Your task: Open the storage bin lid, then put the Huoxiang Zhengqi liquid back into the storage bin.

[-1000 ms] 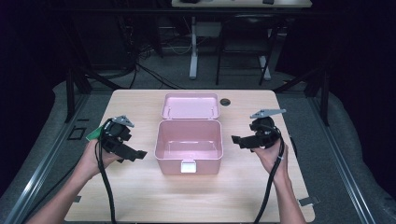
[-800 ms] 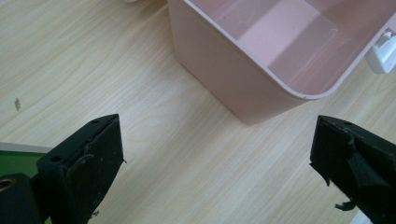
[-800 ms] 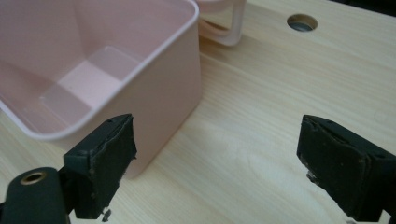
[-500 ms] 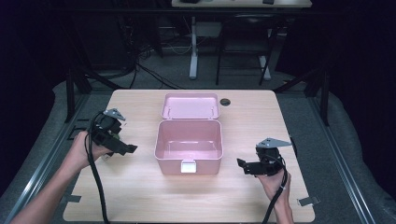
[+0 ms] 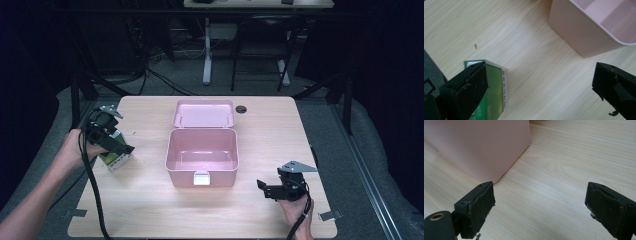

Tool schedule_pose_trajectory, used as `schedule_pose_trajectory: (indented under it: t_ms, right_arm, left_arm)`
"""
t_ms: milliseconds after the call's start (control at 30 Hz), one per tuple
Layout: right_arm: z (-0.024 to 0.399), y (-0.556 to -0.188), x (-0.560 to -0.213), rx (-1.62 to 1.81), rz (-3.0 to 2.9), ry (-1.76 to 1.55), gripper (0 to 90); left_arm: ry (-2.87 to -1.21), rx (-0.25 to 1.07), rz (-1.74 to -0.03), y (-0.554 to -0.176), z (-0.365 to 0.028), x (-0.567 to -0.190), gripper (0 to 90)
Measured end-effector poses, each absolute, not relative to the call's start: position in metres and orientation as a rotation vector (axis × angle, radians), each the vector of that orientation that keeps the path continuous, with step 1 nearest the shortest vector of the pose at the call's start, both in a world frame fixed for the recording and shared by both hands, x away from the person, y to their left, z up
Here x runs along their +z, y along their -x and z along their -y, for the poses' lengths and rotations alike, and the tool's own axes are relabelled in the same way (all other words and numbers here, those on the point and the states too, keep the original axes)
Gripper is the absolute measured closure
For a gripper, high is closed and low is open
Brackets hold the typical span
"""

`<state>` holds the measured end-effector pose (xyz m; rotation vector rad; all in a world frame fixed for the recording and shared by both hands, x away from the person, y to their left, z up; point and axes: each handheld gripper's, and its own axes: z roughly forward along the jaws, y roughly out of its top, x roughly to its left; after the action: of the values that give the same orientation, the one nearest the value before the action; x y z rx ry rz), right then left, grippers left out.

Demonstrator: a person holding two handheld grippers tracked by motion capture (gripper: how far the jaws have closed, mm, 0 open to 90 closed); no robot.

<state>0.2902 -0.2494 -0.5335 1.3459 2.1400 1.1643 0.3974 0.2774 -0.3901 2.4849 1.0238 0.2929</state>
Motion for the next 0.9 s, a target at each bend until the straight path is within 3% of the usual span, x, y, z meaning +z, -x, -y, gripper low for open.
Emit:
schedule_pose_trajectory:
  t_ms: [900]
  right_arm:
    - [0.254, -0.286, -0.542, 1.141, -2.152, -1.361, 8.5]
  left_arm:
    - [-2.611, 0.238, -1.200, -0.441, -0.305, -0.403, 0.4]
